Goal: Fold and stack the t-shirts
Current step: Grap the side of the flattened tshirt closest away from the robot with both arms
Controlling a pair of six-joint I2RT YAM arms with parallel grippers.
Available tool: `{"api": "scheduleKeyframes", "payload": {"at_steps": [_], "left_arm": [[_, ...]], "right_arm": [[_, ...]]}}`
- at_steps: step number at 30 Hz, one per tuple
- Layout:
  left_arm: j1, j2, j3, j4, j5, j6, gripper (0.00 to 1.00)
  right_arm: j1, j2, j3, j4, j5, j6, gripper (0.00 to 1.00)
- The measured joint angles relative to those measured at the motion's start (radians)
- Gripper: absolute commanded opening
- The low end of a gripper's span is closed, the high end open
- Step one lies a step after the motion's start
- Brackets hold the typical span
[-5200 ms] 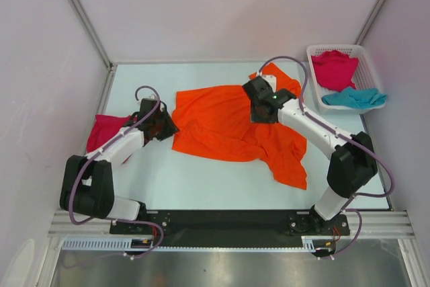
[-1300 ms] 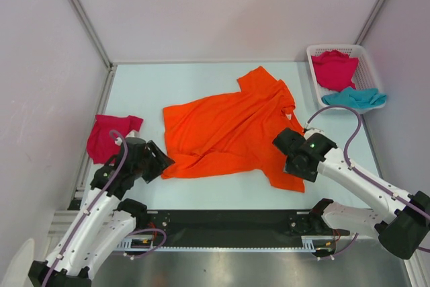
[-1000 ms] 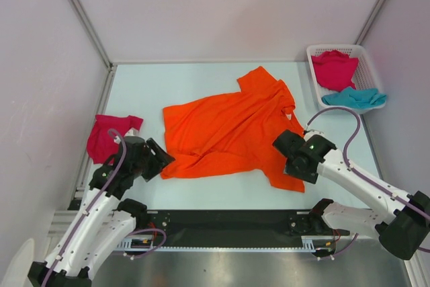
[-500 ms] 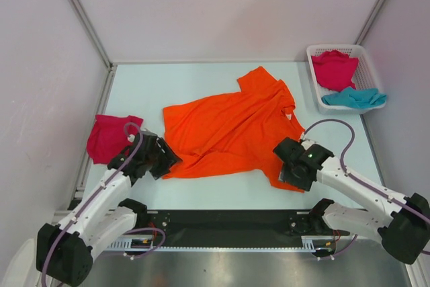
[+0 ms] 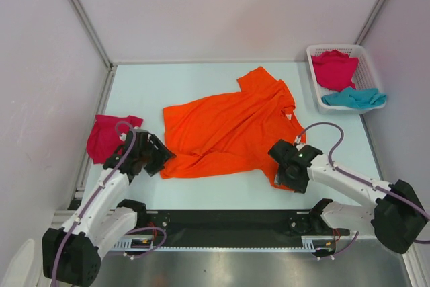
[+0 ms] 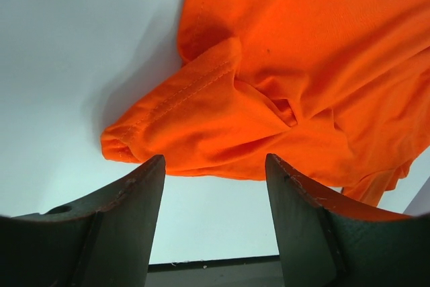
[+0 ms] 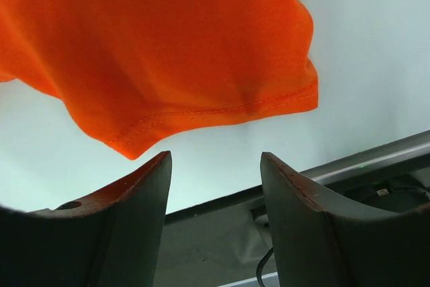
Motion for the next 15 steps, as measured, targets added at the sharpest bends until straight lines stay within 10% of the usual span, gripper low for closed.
{"api": "scheduleKeyframes", "payload": {"at_steps": [15], "left_arm": [[0.047,0.041,-0.034,0.019,0.000,0.034,0.67]], "right_arm": [[0.000,0.115,-0.001,0.050,0.010,-0.029,0.62]]}}
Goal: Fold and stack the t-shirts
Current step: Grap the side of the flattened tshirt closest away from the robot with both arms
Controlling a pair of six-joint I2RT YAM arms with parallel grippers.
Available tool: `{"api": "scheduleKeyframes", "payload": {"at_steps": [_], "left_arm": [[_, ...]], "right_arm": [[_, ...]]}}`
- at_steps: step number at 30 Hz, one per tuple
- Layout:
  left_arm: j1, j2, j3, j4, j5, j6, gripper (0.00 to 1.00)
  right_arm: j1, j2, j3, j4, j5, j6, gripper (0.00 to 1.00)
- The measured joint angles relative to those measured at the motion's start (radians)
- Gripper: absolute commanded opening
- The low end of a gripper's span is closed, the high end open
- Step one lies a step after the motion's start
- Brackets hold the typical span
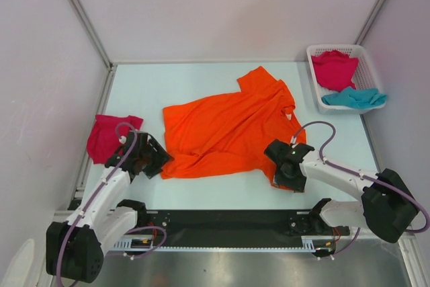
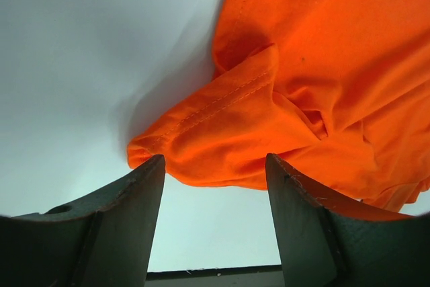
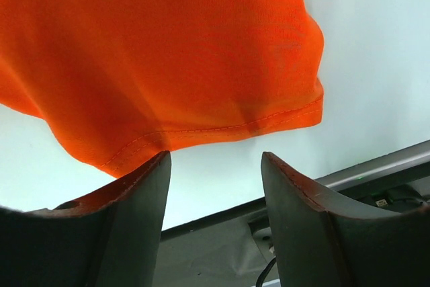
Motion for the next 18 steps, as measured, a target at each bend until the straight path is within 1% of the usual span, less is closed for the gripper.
{"api": "scheduleKeyframes", "payload": {"at_steps": [7,10,13,18], "left_arm": [[0.001,0.017,-0.045,0.045,0.003,-0.001,0.66],[0.001,0.019,-0.071,0.060,0.009,-0.001,0.66],[0.001,0.018,-0.093,0.068,0.022,-0.002,0.65],[0.001,-0.007,-0.109,0.070,0.030,-0.009,0.61]], "right_arm": [[-0.003,0.005,0.000,0.013,0.005,-0.003,0.62],[-0.006,0.009,0.000,0.019,0.006,-0.007,0.60],[-0.008,0.016,0.000,0.028,0.006,-0.009,0.58],[-0.009,0.019,-0.011,0.058,0.006,-0.016,0.51]]}}
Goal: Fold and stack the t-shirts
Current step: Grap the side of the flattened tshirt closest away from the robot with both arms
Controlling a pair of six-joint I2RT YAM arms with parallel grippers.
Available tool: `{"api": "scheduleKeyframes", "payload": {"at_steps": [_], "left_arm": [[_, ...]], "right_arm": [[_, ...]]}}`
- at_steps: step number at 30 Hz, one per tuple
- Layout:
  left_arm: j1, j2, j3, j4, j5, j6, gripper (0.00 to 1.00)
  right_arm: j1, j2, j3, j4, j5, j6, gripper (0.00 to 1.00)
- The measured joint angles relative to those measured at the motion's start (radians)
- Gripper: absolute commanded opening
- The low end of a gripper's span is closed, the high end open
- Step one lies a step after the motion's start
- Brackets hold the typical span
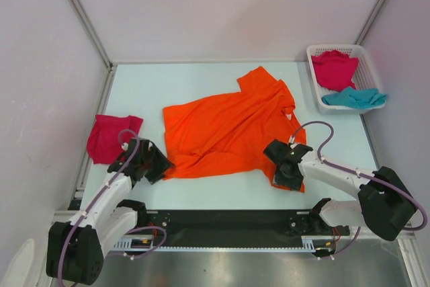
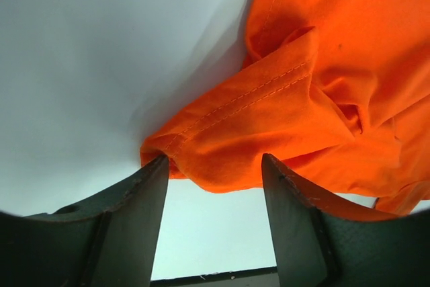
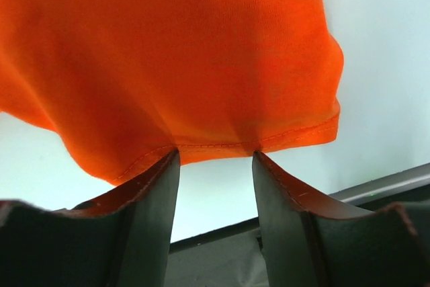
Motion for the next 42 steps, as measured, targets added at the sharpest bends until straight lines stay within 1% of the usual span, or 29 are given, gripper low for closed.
{"api": "scheduleKeyframes", "payload": {"at_steps": [4,7,10,11,15,16,17,20,24,28,31,32,33,36,39,42], "left_arm": [[0.000,-0.015,-0.001,0.006,0.003,0.000,0.55],[0.000,-0.018,-0.012,0.016,0.014,-0.001,0.48],[0.000,-0.023,-0.021,0.018,0.021,-0.001,0.38],[0.000,-0.026,-0.024,0.019,0.022,-0.001,0.36],[0.000,-0.035,-0.027,0.022,0.028,-0.001,0.29],[0.000,-0.037,-0.027,0.024,0.030,-0.001,0.27],[0.000,-0.037,-0.027,0.027,0.033,-0.001,0.27],[0.000,-0.039,-0.027,0.031,0.044,-0.001,0.24],[0.000,-0.059,-0.027,0.033,0.050,-0.001,0.22],[0.000,-0.081,-0.027,0.034,0.054,-0.001,0.21],[0.000,-0.087,-0.027,0.034,0.057,0.000,0.21],[0.000,-0.088,-0.027,0.034,0.060,-0.001,0.22],[0.000,-0.089,-0.027,0.034,0.063,-0.001,0.22],[0.000,-0.090,-0.027,0.034,0.069,-0.001,0.21],[0.000,-0.090,-0.027,0.033,0.070,-0.001,0.22],[0.000,-0.090,-0.027,0.033,0.070,-0.001,0.22]], "right_arm": [[-0.002,0.013,-0.018,0.029,-0.002,-0.006,0.48],[-0.002,0.018,-0.018,0.039,-0.004,-0.010,0.47],[-0.002,0.021,-0.017,0.041,-0.004,-0.011,0.45],[-0.002,0.023,-0.016,0.042,-0.004,-0.011,0.43],[0.006,0.027,-0.012,0.051,-0.008,-0.012,0.18],[0.010,0.027,-0.012,0.064,-0.012,-0.008,0.05],[0.011,0.025,-0.013,0.071,-0.014,-0.010,0.00],[0.013,0.000,-0.027,0.084,-0.016,-0.013,0.00],[0.025,-0.065,-0.034,0.058,-0.010,-0.014,0.00],[0.048,-0.140,-0.025,0.014,-0.002,-0.009,0.00],[0.070,-0.164,0.019,-0.043,0.016,-0.003,0.00],[0.074,-0.165,0.039,-0.059,0.019,-0.002,0.08],[0.078,-0.164,0.059,-0.071,0.019,0.000,0.27],[0.080,-0.163,0.101,-0.077,0.014,0.006,0.48],[0.081,-0.134,0.116,-0.060,-0.001,-0.003,0.54],[0.082,-0.067,0.117,-0.034,-0.019,-0.013,0.55]]}}
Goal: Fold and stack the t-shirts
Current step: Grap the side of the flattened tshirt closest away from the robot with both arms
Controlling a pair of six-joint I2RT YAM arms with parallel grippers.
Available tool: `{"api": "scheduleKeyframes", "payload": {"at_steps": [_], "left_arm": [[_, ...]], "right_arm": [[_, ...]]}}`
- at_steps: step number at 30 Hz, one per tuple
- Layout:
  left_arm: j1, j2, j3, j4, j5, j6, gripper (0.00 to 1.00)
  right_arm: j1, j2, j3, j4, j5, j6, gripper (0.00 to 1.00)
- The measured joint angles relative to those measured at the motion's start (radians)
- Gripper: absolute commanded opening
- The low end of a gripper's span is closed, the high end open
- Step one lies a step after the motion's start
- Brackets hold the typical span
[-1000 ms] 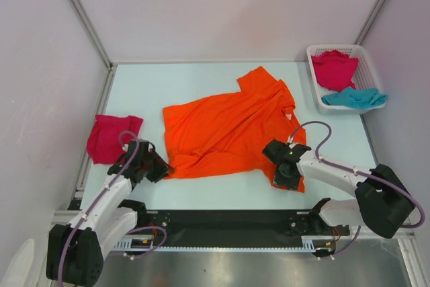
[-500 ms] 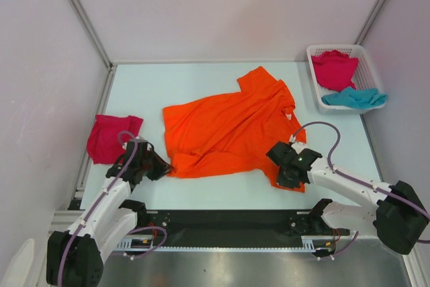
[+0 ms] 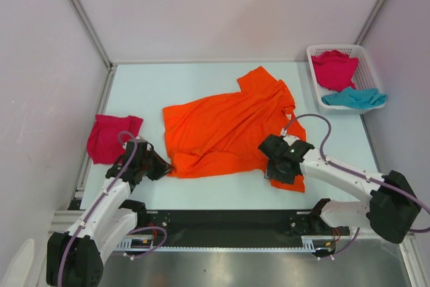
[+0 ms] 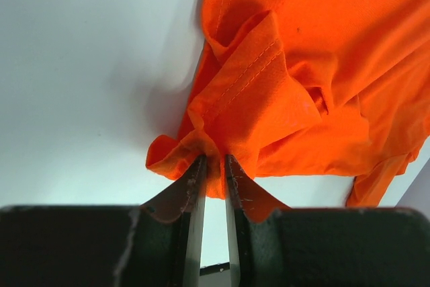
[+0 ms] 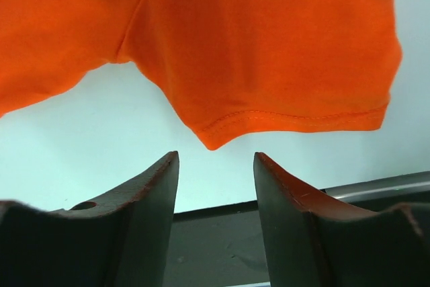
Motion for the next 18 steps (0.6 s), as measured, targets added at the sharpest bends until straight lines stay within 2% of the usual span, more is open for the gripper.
{"api": "scheduleKeyframes", "payload": {"at_steps": [6,12,13,17,18], "left_arm": [[0.000,-0.001,0.000,0.000,0.000,0.000,0.22],[0.000,-0.001,0.004,0.000,0.000,0.000,0.22],[0.000,-0.001,0.004,0.000,0.000,0.000,0.22],[0.000,0.000,0.004,0.000,0.000,0.000,0.22],[0.000,0.000,0.004,0.000,0.001,0.000,0.21]], "right_arm": [[0.017,0.133,0.022,0.044,-0.023,-0.023,0.54],[0.040,0.167,0.026,0.071,-0.030,-0.024,0.50],[0.042,0.168,0.026,0.074,-0.031,-0.024,0.48],[0.053,0.172,0.026,0.084,-0.038,-0.024,0.26],[0.055,0.174,0.026,0.086,-0.039,-0.023,0.25]]}}
